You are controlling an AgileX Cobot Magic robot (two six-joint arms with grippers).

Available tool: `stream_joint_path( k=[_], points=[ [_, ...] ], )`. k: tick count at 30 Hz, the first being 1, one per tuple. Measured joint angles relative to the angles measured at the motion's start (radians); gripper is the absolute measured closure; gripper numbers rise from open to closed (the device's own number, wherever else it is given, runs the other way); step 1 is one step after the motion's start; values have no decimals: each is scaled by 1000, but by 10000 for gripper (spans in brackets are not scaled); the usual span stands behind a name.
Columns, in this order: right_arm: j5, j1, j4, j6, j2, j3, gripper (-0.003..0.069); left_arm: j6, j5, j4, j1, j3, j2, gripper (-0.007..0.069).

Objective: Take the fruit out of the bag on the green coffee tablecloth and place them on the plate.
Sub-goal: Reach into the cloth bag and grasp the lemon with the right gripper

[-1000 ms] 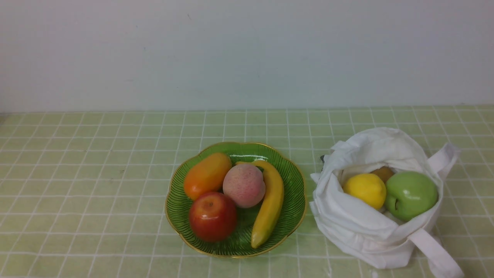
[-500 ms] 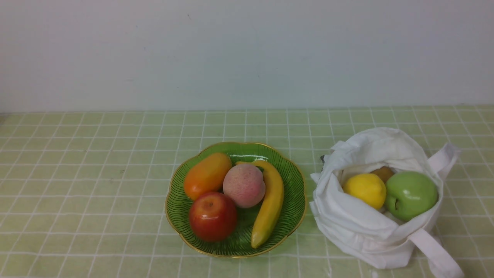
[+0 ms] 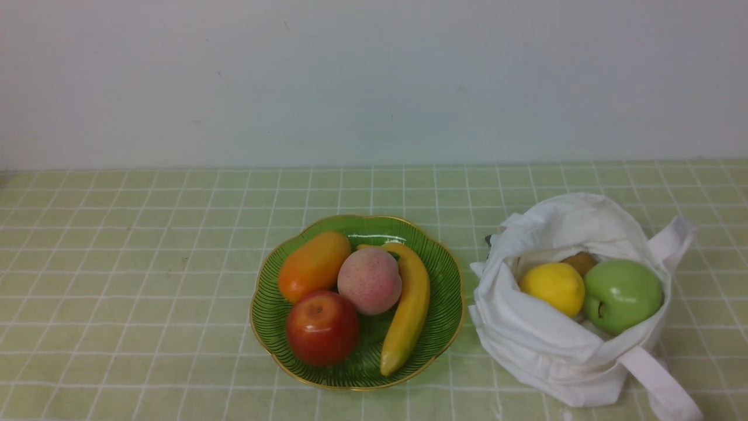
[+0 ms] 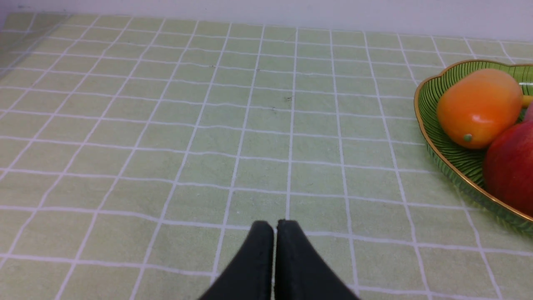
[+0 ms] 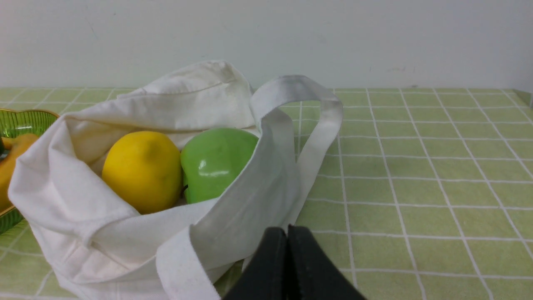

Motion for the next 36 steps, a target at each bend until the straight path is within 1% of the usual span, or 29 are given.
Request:
stream_joint_path(
  k=[17,19,21,22,23,24,25,27,33,35,36],
  points=[
    [-1,0,8,11,0,0,673,0,0,0,0,0,0,632],
    [-23,0,94,67,0,2,673,0,0,0,0,0,0,632],
    [-40,0,258,159,0,4,673,0,0,0,0,0,0,632],
    [-44,0,289,185,0,4,673,0,0,0,0,0,0,632],
    [-50,0,366,215,0,4,673,0,0,0,0,0,0,632],
    [-53,0,470,258,0,4,673,0,0,0,0,0,0,632],
    [-55,0,481,261,0,4,673,0,0,0,0,0,0,632],
    [-66,0,586,284,0,4,673,0,0,0,0,0,0,632],
    [-55,0,674,288,0,4,673,0,0,0,0,0,0,632],
    [-24,0,710,274,0,-3,673,0,0,0,0,0,0,632],
    [7,0,720,238,0,-26,673,0,0,0,0,0,0,632]
  ],
)
